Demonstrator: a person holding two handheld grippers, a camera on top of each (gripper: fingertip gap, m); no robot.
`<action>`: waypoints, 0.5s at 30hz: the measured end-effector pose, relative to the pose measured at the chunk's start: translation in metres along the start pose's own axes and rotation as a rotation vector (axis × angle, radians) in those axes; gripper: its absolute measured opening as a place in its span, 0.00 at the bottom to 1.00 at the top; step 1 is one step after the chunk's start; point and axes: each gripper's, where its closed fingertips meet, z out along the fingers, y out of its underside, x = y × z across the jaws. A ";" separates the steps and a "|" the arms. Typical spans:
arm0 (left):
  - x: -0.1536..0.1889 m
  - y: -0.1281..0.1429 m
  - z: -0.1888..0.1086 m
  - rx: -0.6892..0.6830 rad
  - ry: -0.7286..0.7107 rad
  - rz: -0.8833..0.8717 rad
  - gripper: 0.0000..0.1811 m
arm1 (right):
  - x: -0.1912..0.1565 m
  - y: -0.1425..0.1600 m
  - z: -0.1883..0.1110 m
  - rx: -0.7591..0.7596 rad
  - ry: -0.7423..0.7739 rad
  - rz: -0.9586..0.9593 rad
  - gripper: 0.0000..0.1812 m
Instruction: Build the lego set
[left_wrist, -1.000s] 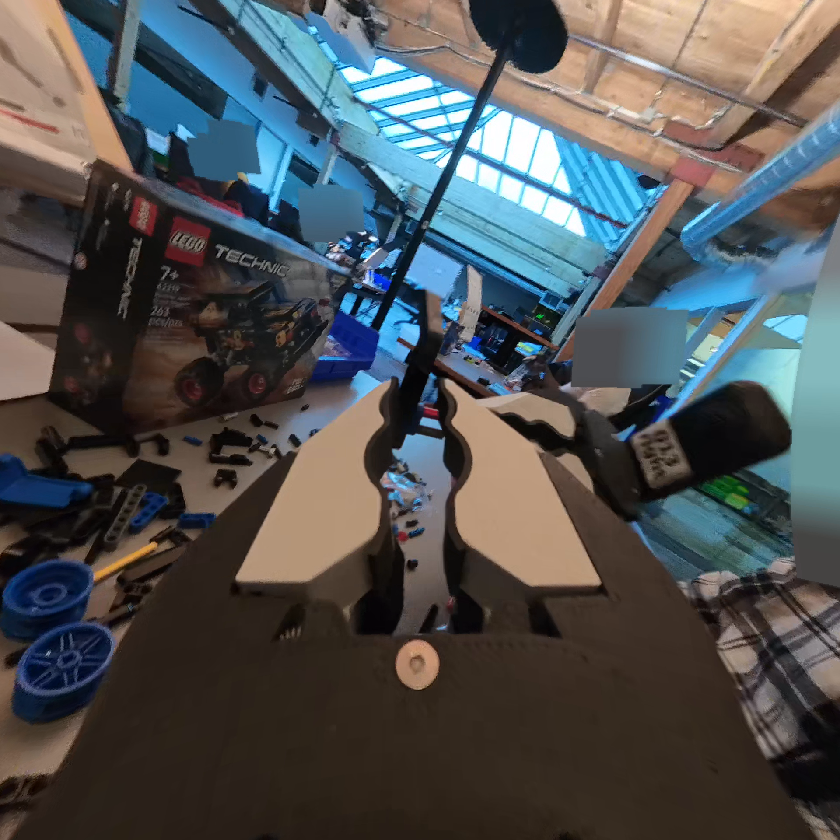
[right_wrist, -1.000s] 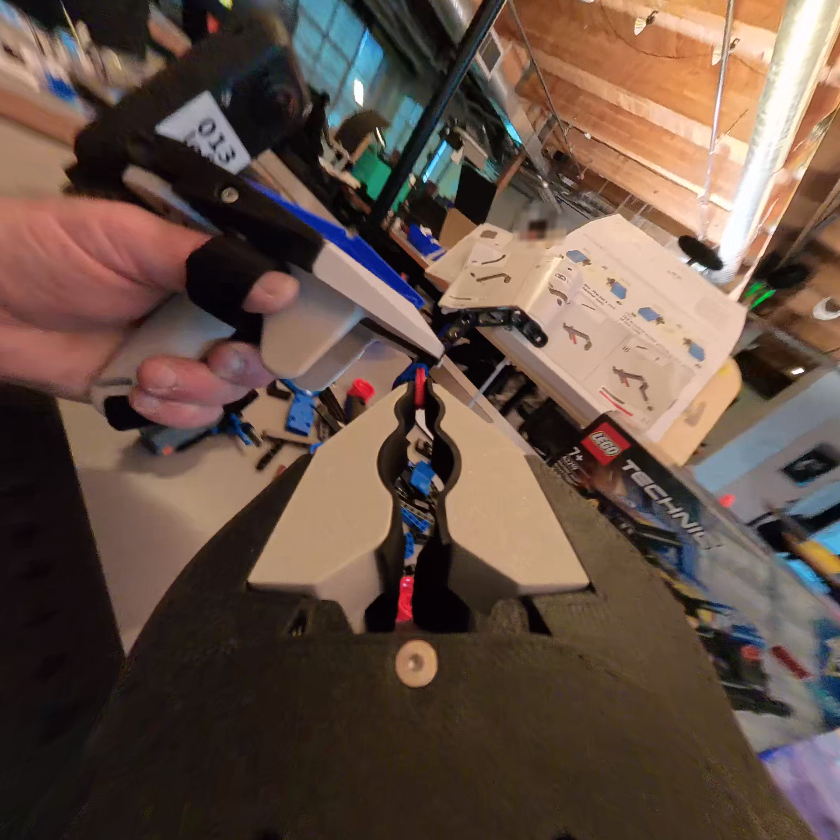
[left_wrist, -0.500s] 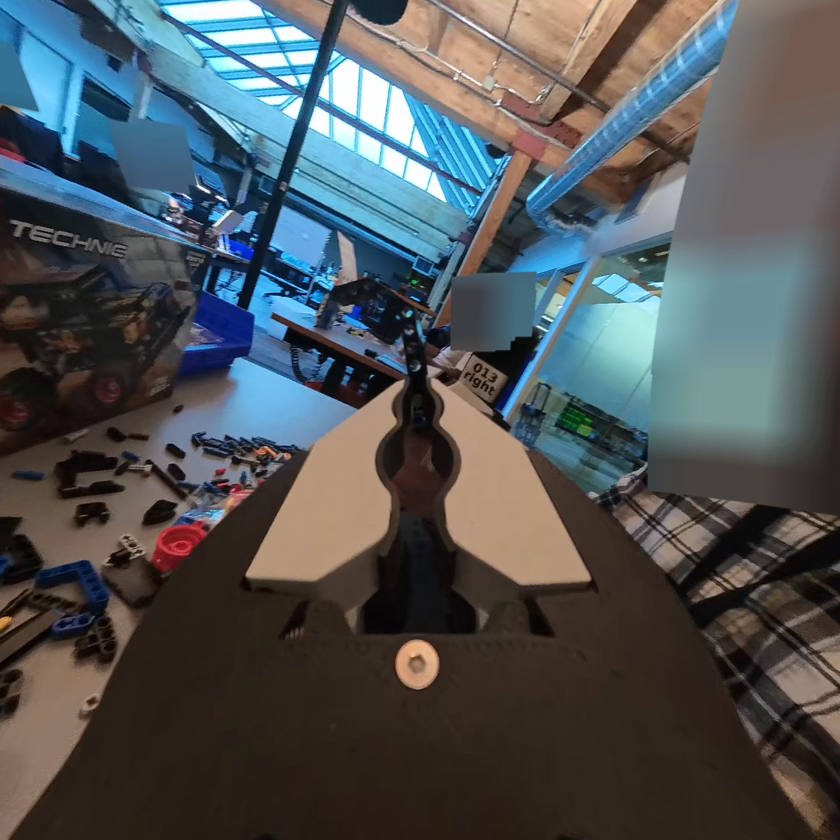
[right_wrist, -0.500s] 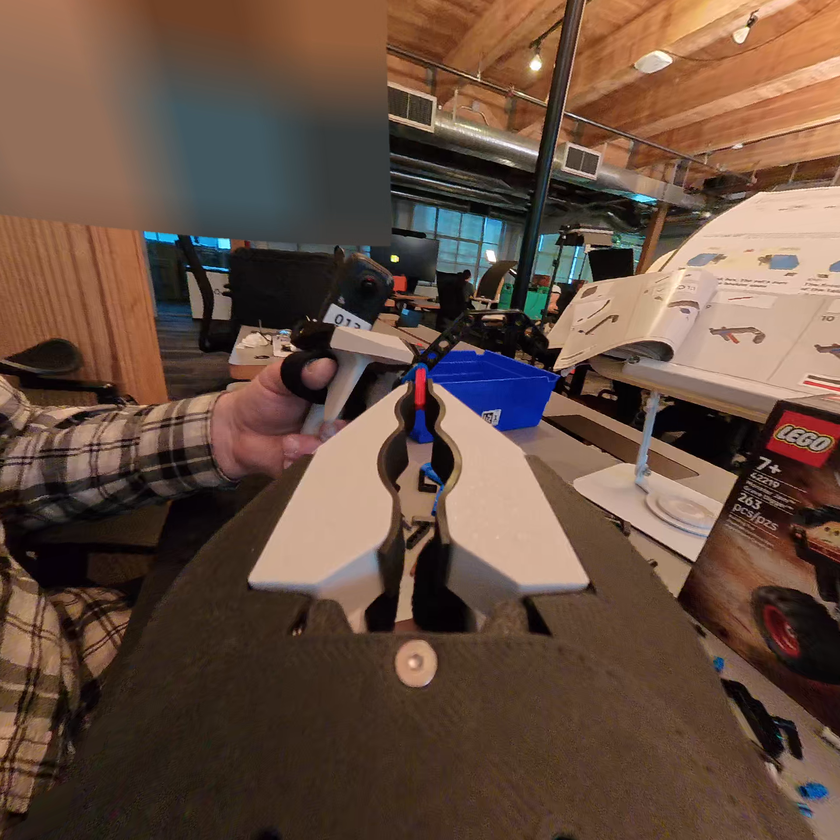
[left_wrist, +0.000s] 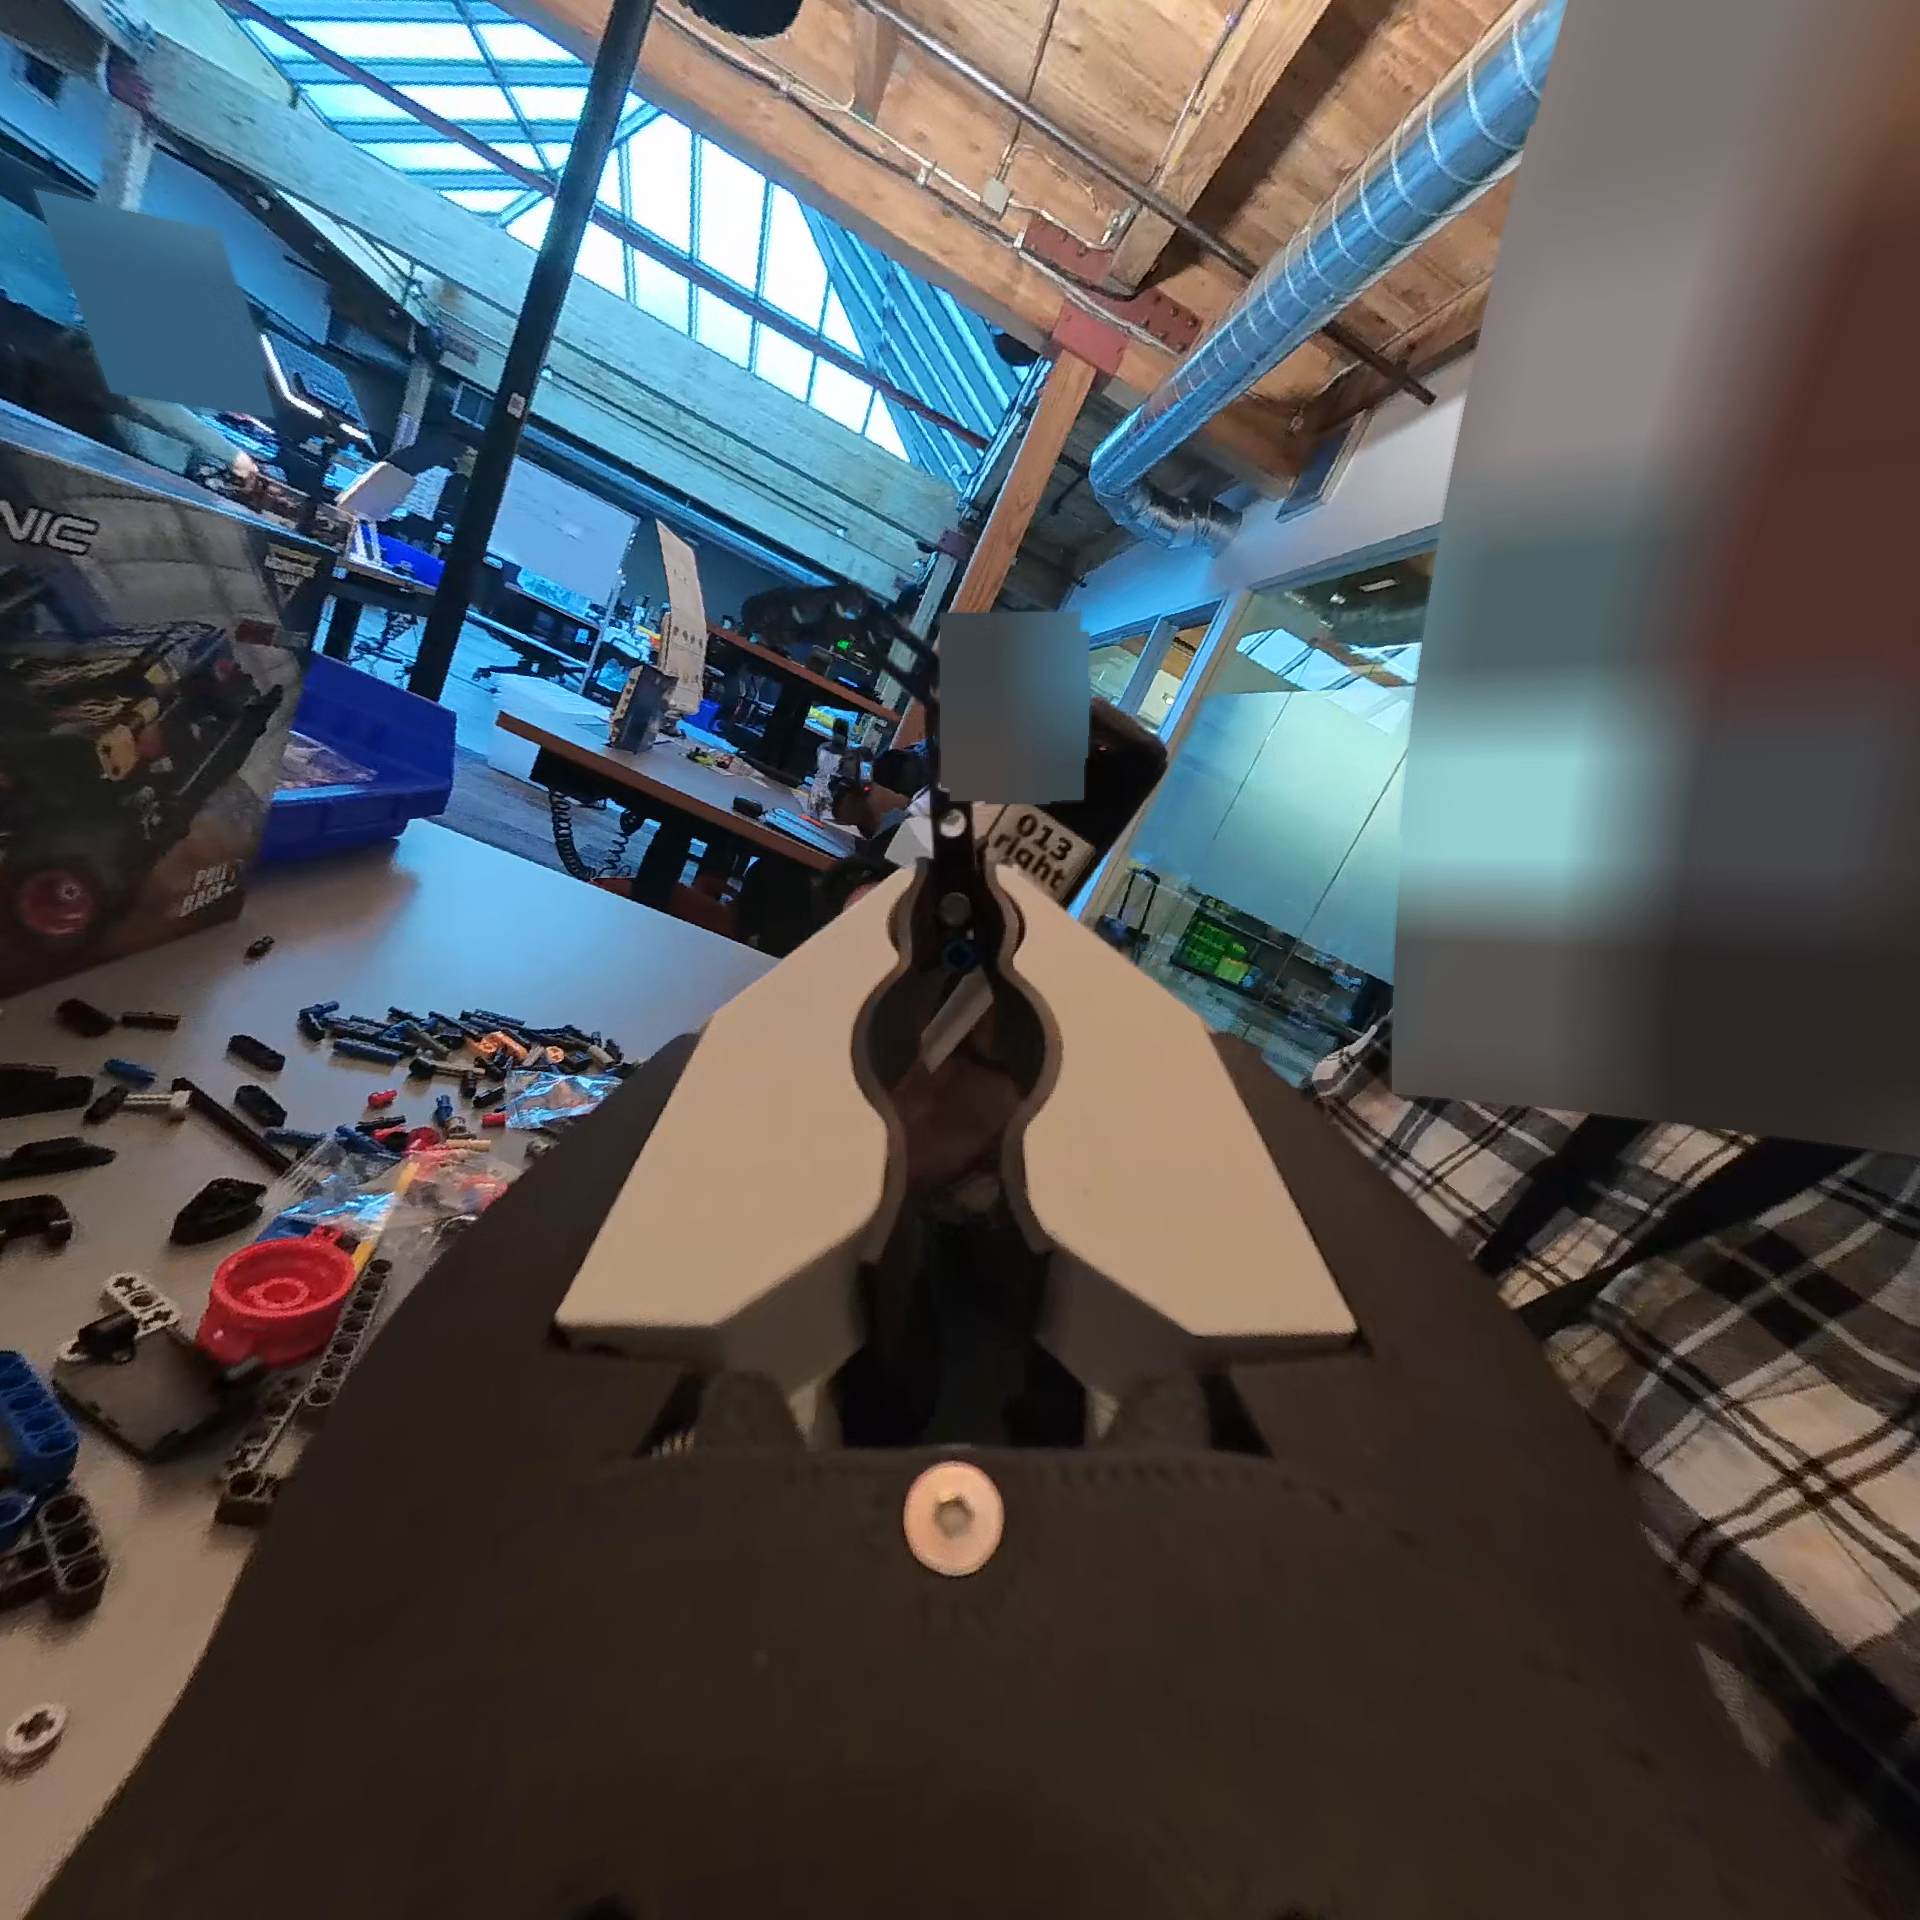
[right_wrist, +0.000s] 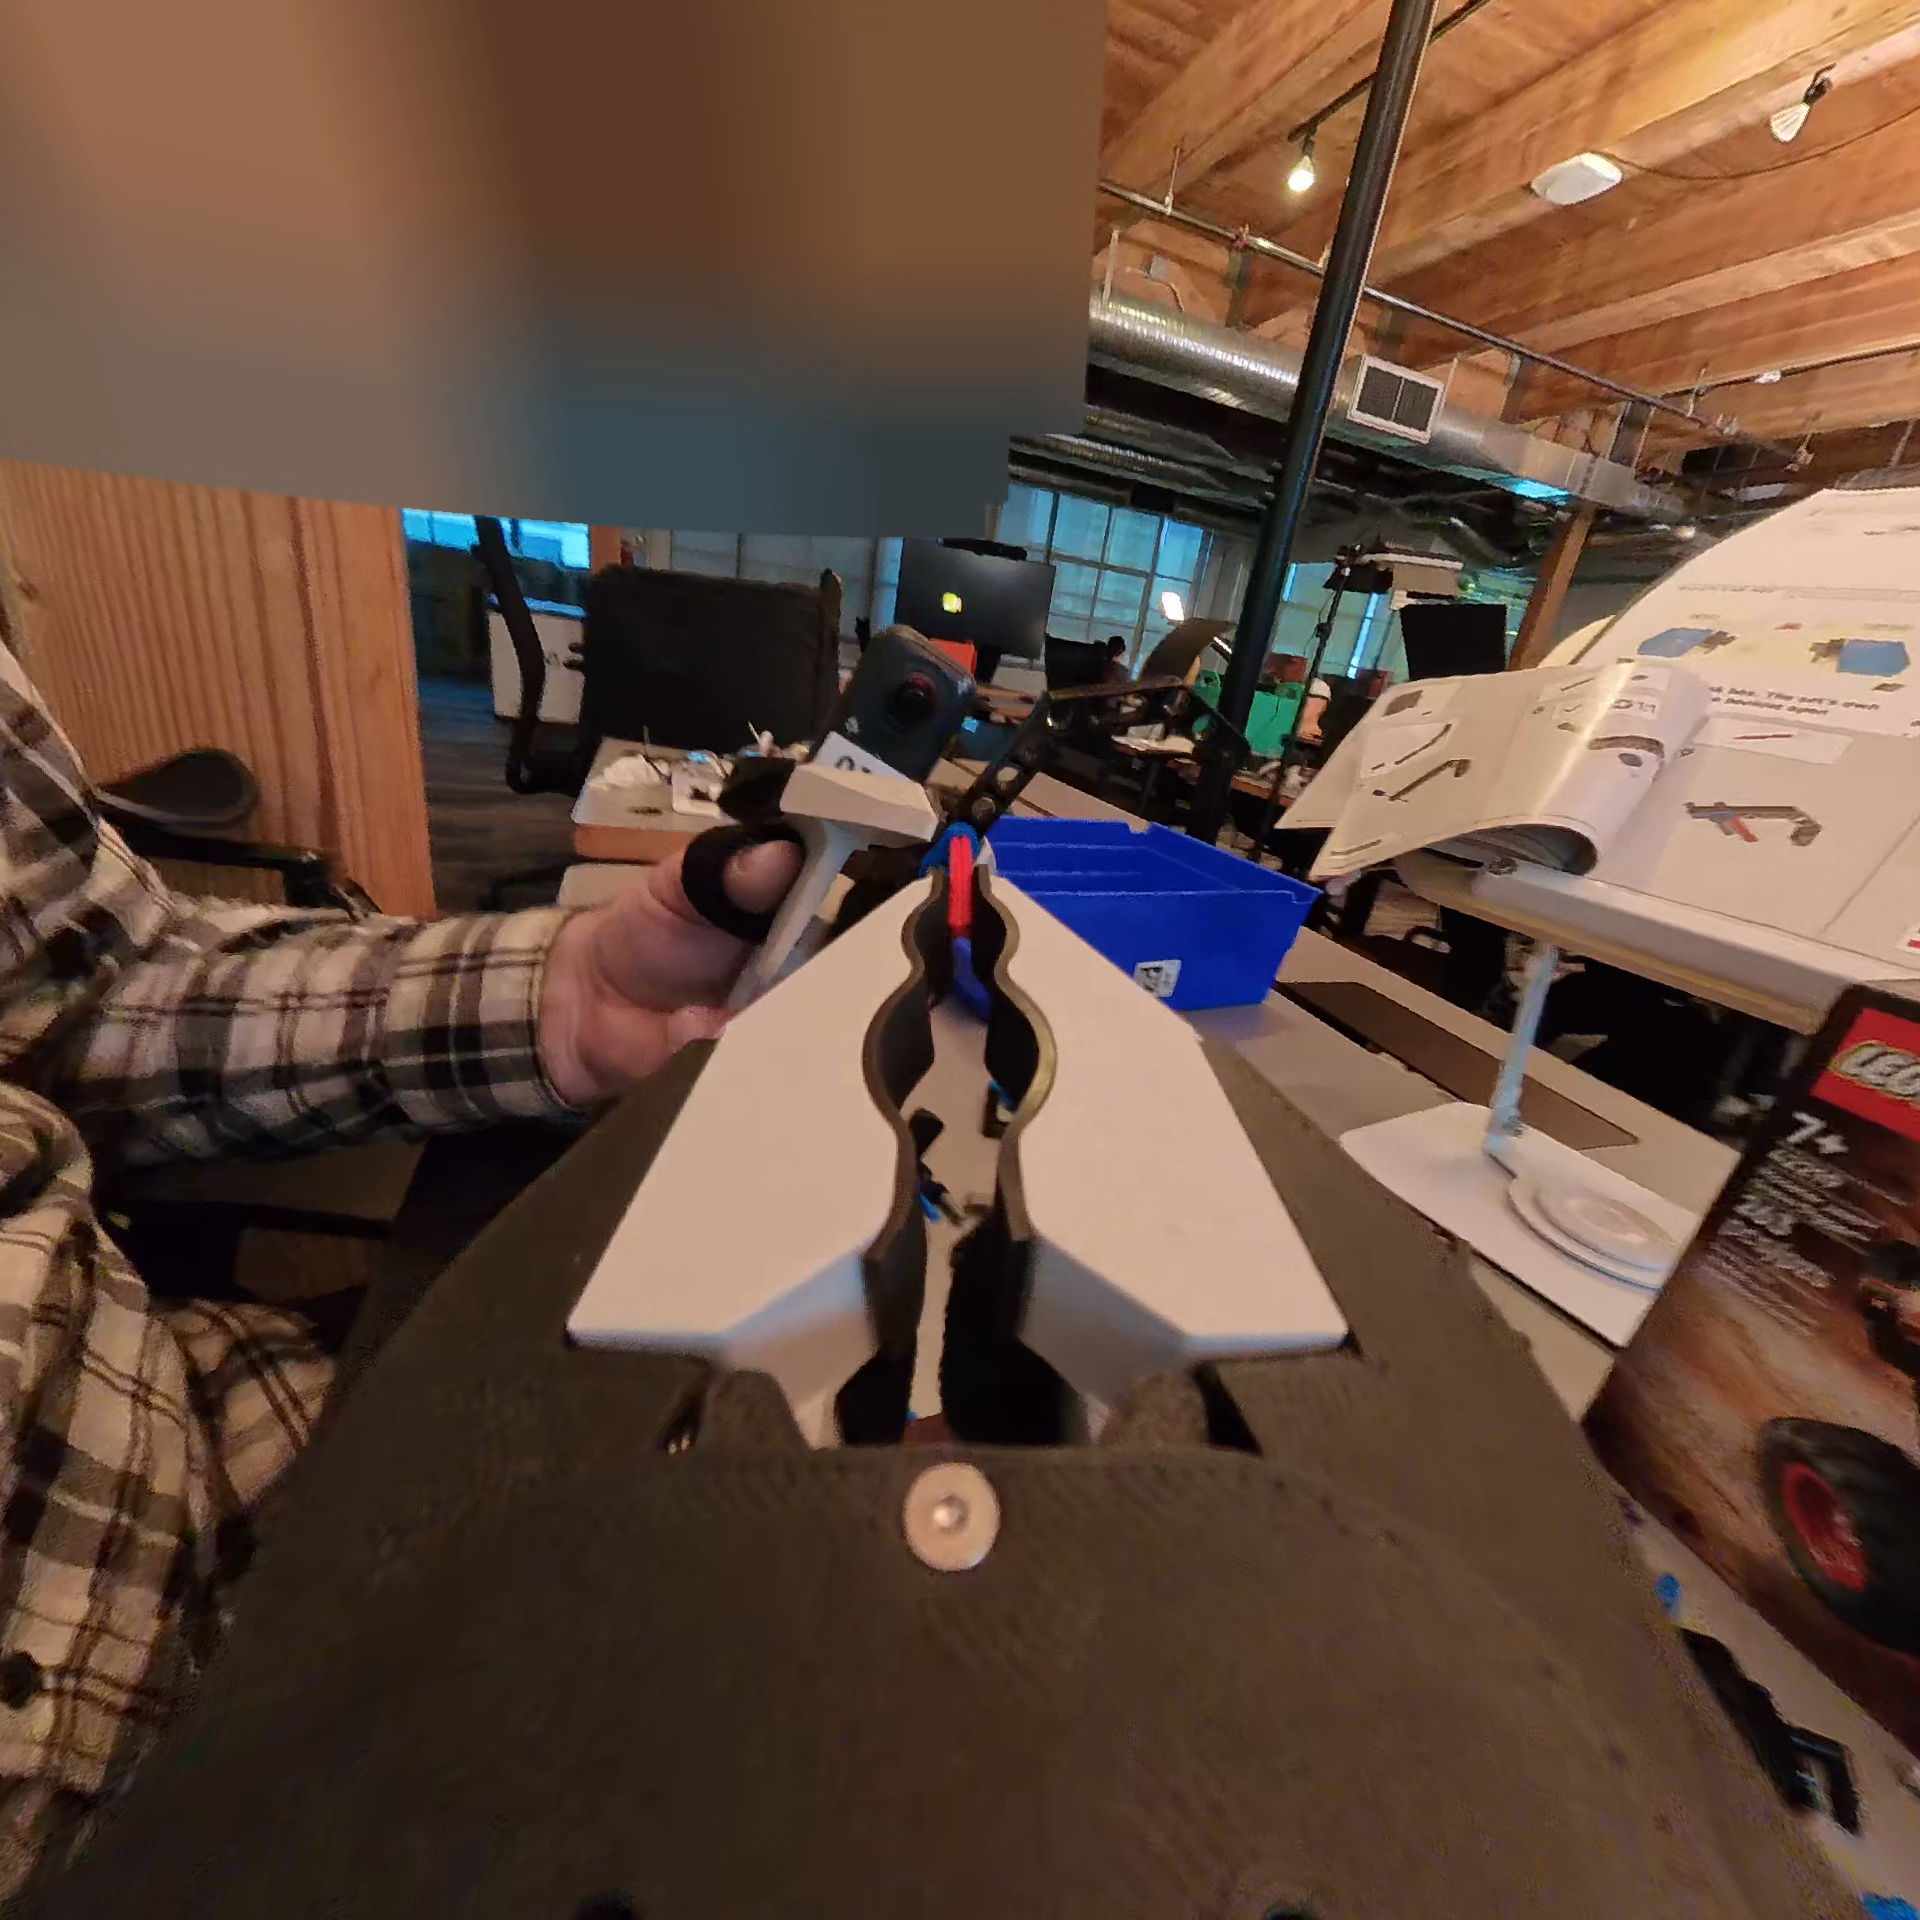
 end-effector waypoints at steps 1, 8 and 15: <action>0.002 0.001 0.000 -0.008 0.010 -0.002 0.03 | -0.001 0.000 0.000 -0.010 0.001 -0.018 0.00; 0.004 0.015 0.004 -0.095 0.042 -0.026 0.03 | -0.006 0.006 0.004 -0.071 -0.021 -0.080 0.00; 0.000 0.013 0.003 -0.084 0.023 -0.012 0.03 | -0.003 0.009 0.006 -0.072 -0.040 -0.038 0.01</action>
